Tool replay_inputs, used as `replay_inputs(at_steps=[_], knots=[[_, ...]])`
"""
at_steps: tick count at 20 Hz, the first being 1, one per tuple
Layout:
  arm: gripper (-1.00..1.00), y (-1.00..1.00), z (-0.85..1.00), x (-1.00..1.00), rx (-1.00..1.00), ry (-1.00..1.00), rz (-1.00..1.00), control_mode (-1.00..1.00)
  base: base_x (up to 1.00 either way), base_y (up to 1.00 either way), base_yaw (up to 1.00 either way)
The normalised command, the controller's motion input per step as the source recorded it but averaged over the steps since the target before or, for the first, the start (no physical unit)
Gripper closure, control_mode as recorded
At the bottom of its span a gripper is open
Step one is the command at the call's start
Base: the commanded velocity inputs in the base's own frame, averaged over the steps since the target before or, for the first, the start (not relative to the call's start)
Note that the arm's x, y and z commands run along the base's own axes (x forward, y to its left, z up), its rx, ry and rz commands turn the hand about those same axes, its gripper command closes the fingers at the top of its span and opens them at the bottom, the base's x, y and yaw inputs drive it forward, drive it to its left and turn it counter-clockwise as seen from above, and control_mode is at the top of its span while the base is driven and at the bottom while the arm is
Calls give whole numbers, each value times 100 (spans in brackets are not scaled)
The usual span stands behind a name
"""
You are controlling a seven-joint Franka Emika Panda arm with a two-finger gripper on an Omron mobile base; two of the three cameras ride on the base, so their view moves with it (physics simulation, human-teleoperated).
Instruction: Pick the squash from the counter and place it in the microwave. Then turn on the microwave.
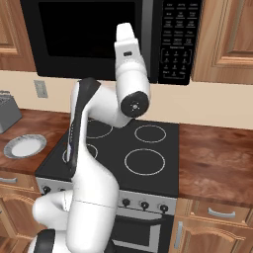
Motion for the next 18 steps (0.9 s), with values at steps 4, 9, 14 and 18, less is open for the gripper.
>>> replay_inputs(at_steps=[4, 9, 14, 18], knots=[[-100, -23, 2, -45, -2, 0, 7, -100, 0, 0, 0], [-100, -20, 5, -43, -1, 5, 4, -100, 0, 0, 0], [-100, -13, 0, -31, -4, 17, 0, -100, 0, 0, 0], [-100, -9, -4, -25, -3, 20, 1, -100, 0, 0, 0]])
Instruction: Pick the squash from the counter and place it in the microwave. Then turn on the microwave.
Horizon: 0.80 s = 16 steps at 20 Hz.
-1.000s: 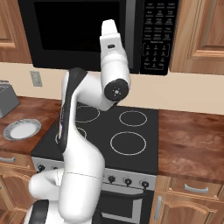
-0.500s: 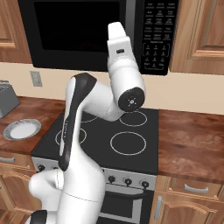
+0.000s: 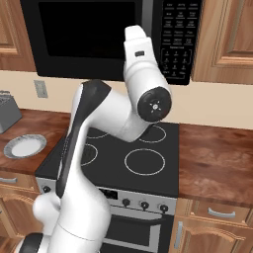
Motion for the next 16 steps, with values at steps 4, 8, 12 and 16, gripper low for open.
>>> replay_inputs(at_steps=[4, 8, 12, 16], knots=[[-100, -3, -9, -17, 3, 15, 5, -100, 0, 0, 0], [-100, -2, -11, -18, 12, 1, 8, -100, 0, 0, 0], [-100, 0, -17, -16, 9, 0, 7, -100, 0, 0, 0], [-100, 0, -23, -12, 0, 0, 7, -100, 0, 0, 0]])
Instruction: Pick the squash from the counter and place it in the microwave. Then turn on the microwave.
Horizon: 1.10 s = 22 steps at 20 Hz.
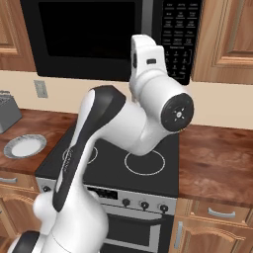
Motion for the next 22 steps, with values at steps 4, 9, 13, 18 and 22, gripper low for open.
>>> replay_inputs(at_steps=[4, 9, 13, 18, 22], knots=[[-100, 0, -27, -6, 0, 2, 2, -100, 0, 0, 0], [-100, 2, -23, 0, 0, 11, 0, -100, 0, 0, 0], [-100, 3, -20, -2, 0, 2, 0, -100, 0, 0, 0], [-100, 4, -17, -1, 4, 0, 0, -100, 0, 0, 0], [-100, 8, -19, 0, 4, -1, -7, -100, 0, 0, 0]])
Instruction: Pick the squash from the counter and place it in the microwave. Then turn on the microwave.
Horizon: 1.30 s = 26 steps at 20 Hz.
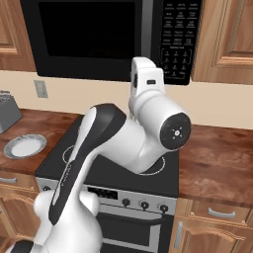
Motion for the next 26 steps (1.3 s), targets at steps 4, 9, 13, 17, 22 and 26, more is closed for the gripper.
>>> replay_inputs(at_steps=[4, 9, 13, 17, 22, 26], knots=[[-100, 11, -23, 3, 3, 0, -10, -100, 0, 0, 0], [-100, 12, -24, 8, 0, 0, -6, -100, 0, 0, 0], [-100, 4, -16, 12, 5, 0, -1, -100, 0, 0, 0], [-100, 0, -11, 19, 12, 0, 0, -100, 0, 0, 0], [-100, -5, -4, 22, 13, 0, 0, -100, 0, 0, 0], [-100, -4, -5, 22, 11, 1, 0, -100, 0, 0, 0]])
